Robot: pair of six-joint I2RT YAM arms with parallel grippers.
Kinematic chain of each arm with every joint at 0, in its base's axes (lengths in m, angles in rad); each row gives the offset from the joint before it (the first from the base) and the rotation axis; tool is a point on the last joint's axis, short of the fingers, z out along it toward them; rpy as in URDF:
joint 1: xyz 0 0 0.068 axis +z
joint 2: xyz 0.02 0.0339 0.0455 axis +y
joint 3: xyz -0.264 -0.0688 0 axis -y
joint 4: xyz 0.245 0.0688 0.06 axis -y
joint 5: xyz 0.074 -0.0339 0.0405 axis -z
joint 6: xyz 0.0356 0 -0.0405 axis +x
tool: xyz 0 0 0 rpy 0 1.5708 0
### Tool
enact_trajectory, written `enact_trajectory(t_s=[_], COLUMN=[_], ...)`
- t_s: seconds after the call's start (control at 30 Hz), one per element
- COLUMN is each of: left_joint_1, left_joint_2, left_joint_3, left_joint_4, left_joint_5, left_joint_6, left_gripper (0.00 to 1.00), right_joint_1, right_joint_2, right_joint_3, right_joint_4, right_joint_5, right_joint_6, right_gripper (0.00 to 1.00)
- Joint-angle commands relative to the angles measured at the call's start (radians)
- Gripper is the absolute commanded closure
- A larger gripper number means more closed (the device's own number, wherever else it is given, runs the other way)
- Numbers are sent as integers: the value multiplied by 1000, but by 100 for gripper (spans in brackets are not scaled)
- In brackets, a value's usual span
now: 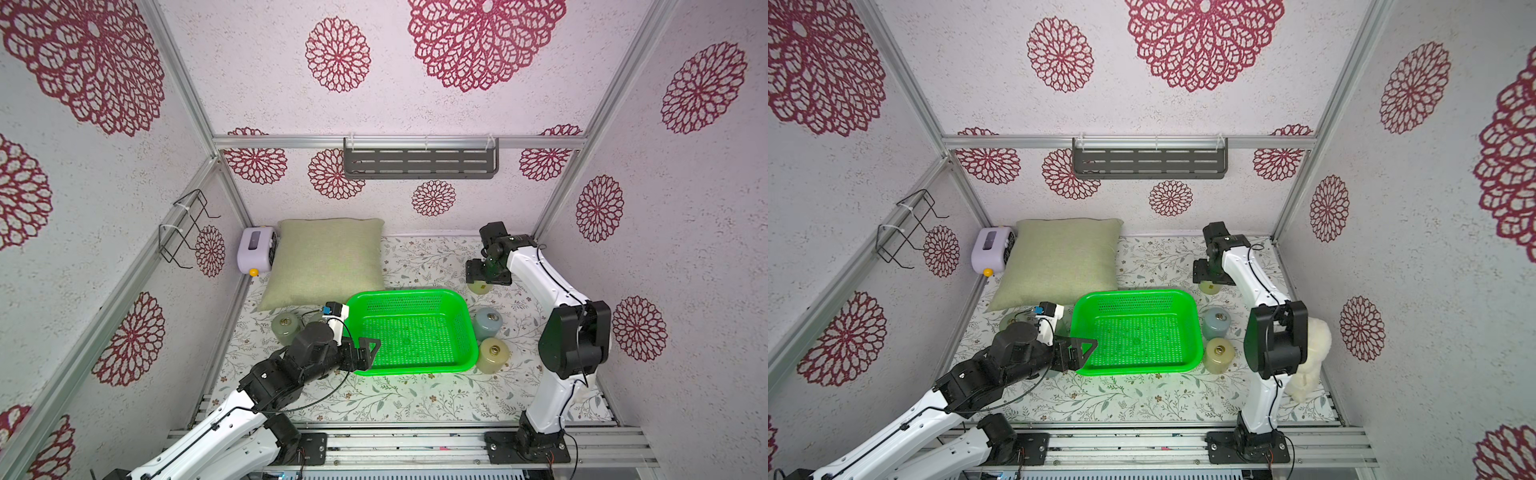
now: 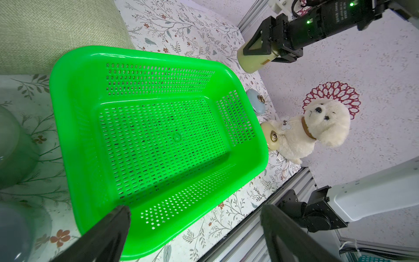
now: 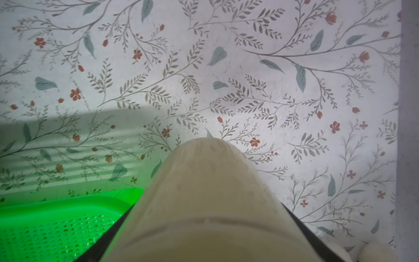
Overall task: Take the tea canister out of the basket
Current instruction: Place the tea canister at the center of the board.
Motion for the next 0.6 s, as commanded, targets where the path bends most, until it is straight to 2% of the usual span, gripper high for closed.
enact_trajectory(t_s=[0.0,0.2,0.57], left_joint_1=[-15,-15,-15], left_joint_2=[-16,-22,-22], left_joint_3=[-1,-3,-1], left_joint_4=[18,9,-7], left_joint_5=[-10,-21,-35], left_joint_6=[-13,-18,-15], left_gripper=[3,3,3], right_joint_1=[-23,-31,-32], right_joint_2=[18,104,145], right_joint_3=[67,68,-76], right_joint_4=[47,71,170], right_joint_5=[3,1,-34], right_joint_6=[-17,-15,-9], right_gripper=[24,23,23])
